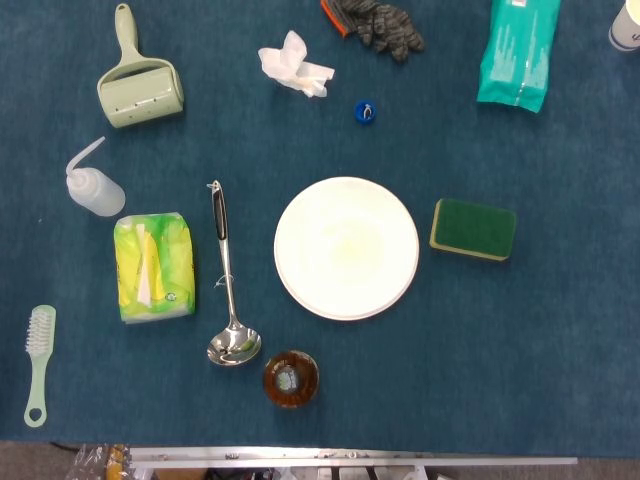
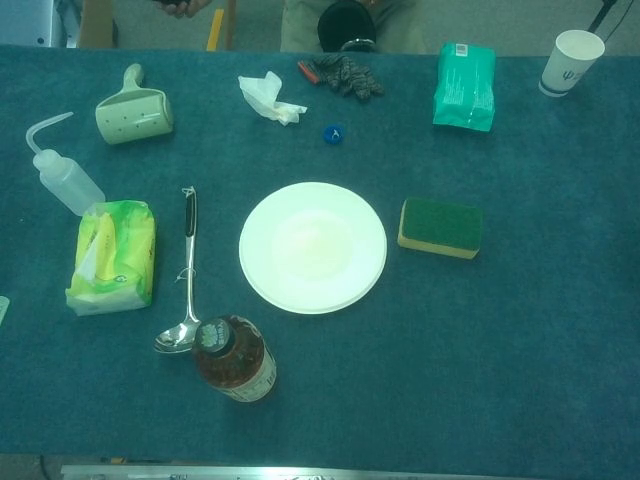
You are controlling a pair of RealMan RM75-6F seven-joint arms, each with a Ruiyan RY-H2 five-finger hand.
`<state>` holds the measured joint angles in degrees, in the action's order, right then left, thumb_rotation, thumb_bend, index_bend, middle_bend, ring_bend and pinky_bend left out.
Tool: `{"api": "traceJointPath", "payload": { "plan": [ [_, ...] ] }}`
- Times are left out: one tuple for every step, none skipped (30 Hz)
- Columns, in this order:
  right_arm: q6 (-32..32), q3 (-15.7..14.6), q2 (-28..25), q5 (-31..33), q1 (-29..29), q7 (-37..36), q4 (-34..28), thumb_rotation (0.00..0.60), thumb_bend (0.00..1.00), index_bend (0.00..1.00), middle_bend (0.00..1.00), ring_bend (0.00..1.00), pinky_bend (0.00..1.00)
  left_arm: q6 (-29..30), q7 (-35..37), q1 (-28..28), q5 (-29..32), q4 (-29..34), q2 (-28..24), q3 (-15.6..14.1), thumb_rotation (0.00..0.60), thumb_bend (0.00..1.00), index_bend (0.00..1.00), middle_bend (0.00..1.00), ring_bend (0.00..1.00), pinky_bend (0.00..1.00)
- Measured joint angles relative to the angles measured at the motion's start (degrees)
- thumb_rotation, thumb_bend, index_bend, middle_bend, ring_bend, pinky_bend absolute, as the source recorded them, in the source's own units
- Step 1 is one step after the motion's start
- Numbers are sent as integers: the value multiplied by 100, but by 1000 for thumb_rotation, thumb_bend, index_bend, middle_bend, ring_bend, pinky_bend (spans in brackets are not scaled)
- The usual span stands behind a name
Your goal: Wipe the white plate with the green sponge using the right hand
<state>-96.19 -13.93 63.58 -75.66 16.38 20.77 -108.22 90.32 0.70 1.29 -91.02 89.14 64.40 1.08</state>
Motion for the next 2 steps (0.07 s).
{"api": "traceJointPath", "payload": {
  "plan": [
    [-48, 23, -19, -54, -51, -15, -6, 600, 148, 61, 83, 58, 318, 20, -27, -8, -5, 36, -8, -4, 600, 366, 306, 229, 110, 123],
    [-96, 54, -40, -112, -108, -32, -13, 600, 148, 61, 83, 58, 318, 32, -42, -15, -6, 59, -16, -6, 600, 366, 306, 229, 110, 123]
  ]
}}
